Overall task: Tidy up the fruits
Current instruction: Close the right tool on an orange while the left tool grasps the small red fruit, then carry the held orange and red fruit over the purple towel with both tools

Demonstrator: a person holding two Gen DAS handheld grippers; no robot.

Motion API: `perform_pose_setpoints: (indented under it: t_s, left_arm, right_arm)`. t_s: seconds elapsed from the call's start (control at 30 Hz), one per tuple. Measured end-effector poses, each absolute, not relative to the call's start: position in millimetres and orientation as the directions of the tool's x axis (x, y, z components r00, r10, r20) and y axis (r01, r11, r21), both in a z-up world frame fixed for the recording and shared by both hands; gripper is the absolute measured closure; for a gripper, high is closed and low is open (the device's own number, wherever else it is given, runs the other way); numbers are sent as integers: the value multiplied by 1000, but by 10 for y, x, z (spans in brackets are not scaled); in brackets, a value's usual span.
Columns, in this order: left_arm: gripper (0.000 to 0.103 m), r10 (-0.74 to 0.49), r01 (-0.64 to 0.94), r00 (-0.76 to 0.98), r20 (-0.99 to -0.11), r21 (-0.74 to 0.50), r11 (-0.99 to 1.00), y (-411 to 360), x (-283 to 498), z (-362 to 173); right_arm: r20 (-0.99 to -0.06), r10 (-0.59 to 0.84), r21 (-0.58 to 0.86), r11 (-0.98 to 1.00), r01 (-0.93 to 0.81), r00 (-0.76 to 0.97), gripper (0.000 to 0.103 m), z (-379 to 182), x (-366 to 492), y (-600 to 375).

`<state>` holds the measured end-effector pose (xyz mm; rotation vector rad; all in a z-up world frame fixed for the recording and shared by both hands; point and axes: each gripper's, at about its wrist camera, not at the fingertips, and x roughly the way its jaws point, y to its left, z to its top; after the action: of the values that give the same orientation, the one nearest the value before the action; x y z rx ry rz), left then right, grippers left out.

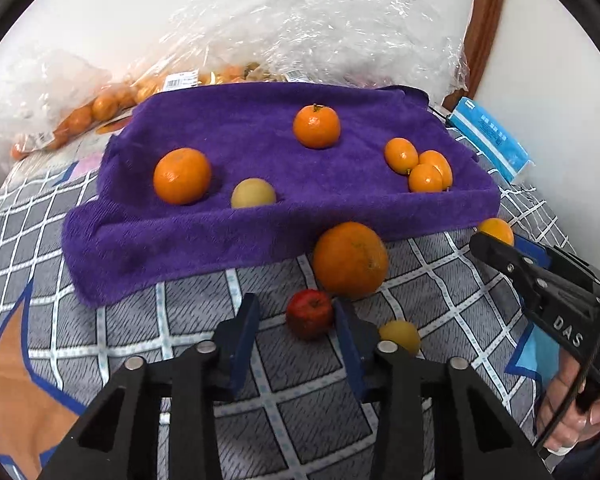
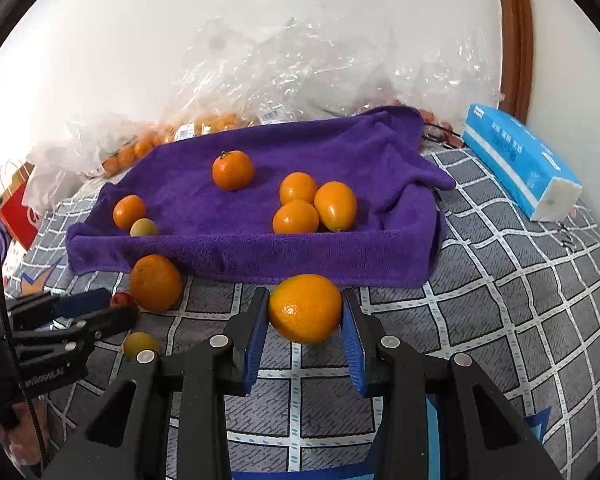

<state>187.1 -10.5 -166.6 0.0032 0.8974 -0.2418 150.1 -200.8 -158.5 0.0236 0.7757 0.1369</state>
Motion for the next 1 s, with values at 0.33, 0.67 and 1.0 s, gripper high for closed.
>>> perform_pose_setpoints:
  t_s: [0.33, 0.67, 1.0]
  left_arm:
    - [80, -244, 247, 614, -751, -111, 963, -104, 1756, -1668]
    - [80, -365, 199, 642, -674, -313, 929, 210, 1739, -1638]
    - [80, -374, 199, 656, -656, -328, 923, 231, 1732, -1604]
  right_arm:
    - [-690, 132, 71, 991, -115, 712, 68, -1574, 1494, -2026]
    - [-664, 153, 93, 988, -122, 732, 68, -1527, 1446, -2045]
    - [-659, 165, 90, 986, -141, 734, 68, -1510, 1443, -2006]
